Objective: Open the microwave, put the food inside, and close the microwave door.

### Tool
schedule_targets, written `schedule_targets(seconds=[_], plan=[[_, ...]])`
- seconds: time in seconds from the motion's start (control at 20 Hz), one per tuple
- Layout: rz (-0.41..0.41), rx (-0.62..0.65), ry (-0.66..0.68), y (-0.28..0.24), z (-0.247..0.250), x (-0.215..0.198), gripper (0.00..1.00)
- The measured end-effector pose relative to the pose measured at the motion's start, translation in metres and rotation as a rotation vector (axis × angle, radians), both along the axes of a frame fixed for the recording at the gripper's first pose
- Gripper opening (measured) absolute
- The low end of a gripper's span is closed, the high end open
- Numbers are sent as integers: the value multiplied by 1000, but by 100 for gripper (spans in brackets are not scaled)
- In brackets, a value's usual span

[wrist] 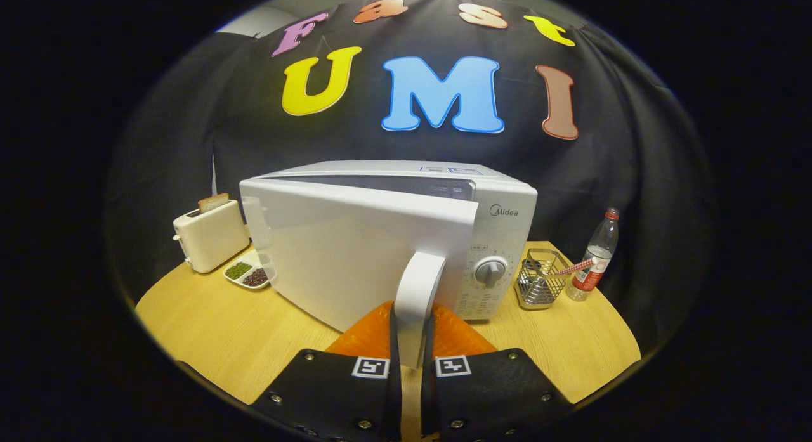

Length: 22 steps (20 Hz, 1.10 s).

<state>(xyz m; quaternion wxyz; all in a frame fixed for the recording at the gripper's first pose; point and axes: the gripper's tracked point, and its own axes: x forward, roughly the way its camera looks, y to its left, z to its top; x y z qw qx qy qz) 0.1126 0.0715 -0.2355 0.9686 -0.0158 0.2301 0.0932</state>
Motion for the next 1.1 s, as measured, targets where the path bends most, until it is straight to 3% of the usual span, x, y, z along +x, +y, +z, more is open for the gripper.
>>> schedule_targets(seconds=[0.3, 1.1], plan=[[37, 17, 29, 26, 4, -44, 18], [128, -37, 61, 110, 2, -133, 19]])
